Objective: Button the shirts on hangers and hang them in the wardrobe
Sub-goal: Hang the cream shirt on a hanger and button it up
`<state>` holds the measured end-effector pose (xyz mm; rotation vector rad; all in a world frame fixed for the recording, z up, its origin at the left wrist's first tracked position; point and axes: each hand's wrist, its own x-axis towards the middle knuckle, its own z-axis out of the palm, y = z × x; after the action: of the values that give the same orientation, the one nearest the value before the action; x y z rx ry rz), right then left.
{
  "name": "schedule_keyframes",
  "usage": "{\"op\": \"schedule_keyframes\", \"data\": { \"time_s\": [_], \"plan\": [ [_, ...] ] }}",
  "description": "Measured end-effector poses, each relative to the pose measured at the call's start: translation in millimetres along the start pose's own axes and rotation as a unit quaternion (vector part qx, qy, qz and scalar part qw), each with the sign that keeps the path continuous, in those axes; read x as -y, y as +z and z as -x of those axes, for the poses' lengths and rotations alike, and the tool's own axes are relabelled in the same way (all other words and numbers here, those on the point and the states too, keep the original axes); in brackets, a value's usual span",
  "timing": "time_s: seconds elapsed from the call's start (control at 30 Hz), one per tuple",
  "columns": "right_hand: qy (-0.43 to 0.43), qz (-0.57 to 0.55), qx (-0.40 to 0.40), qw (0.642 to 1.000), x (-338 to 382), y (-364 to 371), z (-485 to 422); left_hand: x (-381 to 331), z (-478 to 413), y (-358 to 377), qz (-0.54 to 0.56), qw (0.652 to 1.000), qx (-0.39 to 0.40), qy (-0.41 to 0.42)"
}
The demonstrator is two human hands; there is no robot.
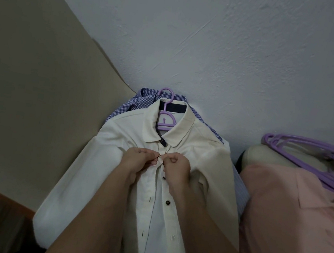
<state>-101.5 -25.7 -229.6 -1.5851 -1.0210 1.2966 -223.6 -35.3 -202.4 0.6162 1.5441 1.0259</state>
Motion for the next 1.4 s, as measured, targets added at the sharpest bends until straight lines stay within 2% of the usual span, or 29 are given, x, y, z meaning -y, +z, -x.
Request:
{"op": "schedule_keyframes", "data": {
  "time_s": [0.13, 0.3, 0.37, 0.43, 0.57, 0.67, 0.8, 0.97, 1.1, 1.2, 1.4],
  "plan": [
    [0.005, -0.006, -0.021, 1.000, 1.6, 2.4, 2.5, 0.6, 4.7, 4.9, -0.002, 1.000, -0.015, 0.024],
    [0.013, -0.053, -0.009, 0.998, 8.8, -11.4, 13.9, 7.5, 22.1, 2.1, -0.053, 0.992, -0.048, 0.106],
    [0.008, -0.008, -0.002, 1.000, 5.7, -22.5, 21.0, 9.2, 36.1, -3.3, -0.120, 0.977, -0.084, 0.155],
    [0.003, 0.058, 0.038, 0.998, 2.0, -34.8, 34.1, 12.8, 53.0, -5.5, -0.201, 0.953, -0.134, 0.182],
    [0.007, 0.084, 0.078, 0.993, -3.3, -47.3, 57.8, 22.2, 81.5, 6.8, -0.189, 0.961, -0.131, 0.153],
    [0.008, 0.078, 0.068, 0.995, -3.0, -45.6, 66.9, 32.2, 87.3, 13.7, -0.296, 0.930, -0.152, 0.153],
    [-0.001, 0.129, 0.022, 0.991, -6.6, -37.8, 70.0, 29.0, 90.1, 20.4, -0.317, 0.915, -0.183, 0.170],
    [-0.013, 0.208, -0.017, 0.978, -3.3, -29.3, 71.2, 32.2, 91.6, 16.1, -0.311, 0.919, -0.194, 0.147],
    [-0.018, 0.251, -0.007, 0.968, -1.0, -26.4, 72.9, 41.1, 87.9, 11.5, -0.307, 0.926, -0.182, 0.125],
    [0.026, 0.211, -0.002, 0.977, -1.9, -19.0, 73.8, 45.4, 87.0, 16.4, -0.288, 0.934, -0.180, 0.109],
    [0.089, 0.009, -0.011, 0.996, -9.2, -22.2, 85.7, 57.2, 85.4, 17.0, -0.229, 0.953, -0.162, 0.116]
  ]
}}
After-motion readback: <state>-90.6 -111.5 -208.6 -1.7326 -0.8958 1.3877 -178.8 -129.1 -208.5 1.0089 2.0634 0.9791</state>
